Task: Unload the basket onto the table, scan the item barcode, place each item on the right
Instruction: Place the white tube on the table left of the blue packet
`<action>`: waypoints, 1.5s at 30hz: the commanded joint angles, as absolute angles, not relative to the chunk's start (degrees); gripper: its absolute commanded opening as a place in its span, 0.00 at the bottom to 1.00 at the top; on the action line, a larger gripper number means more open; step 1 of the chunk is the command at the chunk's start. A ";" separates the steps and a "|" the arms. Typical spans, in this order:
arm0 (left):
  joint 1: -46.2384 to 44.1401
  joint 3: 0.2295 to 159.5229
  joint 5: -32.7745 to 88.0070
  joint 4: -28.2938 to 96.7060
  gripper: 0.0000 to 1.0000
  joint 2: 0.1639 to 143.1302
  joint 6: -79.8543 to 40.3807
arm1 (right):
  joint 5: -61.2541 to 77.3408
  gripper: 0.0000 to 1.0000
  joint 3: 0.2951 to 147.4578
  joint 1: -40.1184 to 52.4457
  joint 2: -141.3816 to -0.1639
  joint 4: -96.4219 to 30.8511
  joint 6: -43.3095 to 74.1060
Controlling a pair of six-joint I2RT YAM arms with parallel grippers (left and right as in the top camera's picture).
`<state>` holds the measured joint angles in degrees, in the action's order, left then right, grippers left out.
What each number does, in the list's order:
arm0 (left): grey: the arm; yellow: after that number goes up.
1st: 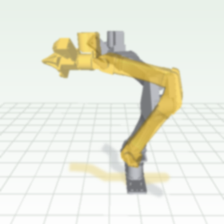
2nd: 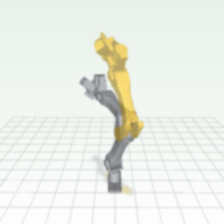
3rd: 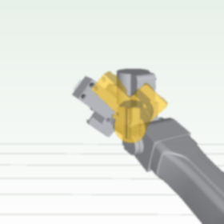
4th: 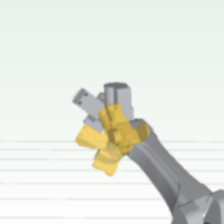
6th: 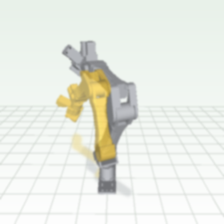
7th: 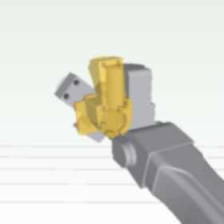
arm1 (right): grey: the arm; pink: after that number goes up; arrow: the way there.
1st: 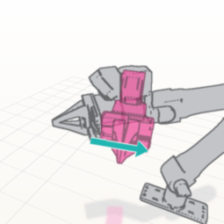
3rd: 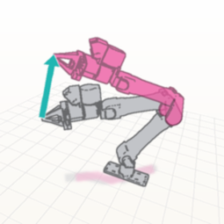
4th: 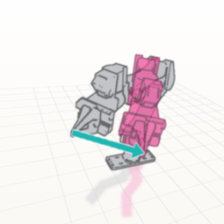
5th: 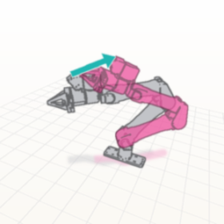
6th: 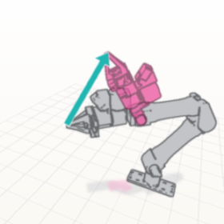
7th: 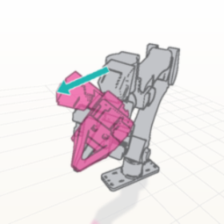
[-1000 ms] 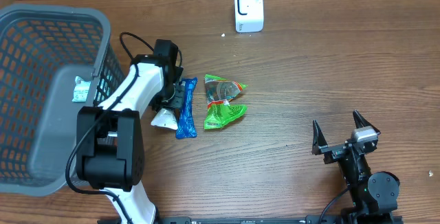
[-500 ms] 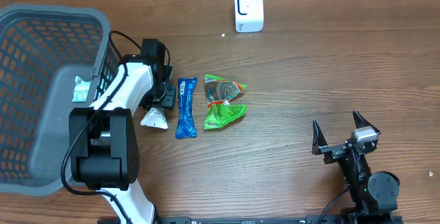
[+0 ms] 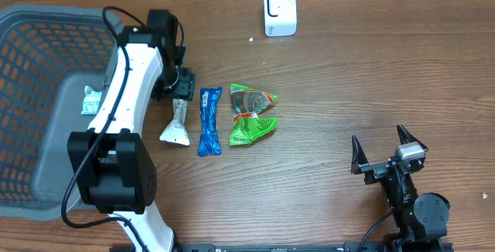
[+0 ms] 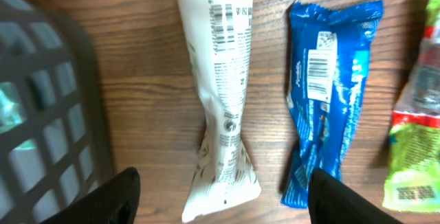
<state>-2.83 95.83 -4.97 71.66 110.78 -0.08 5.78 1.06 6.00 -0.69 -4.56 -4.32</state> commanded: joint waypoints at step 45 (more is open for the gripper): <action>-0.64 153.93 4.80 92.18 0.83 109.71 -2.79 | 6.09 1.00 0.45 5.76 -0.16 -4.25 -4.36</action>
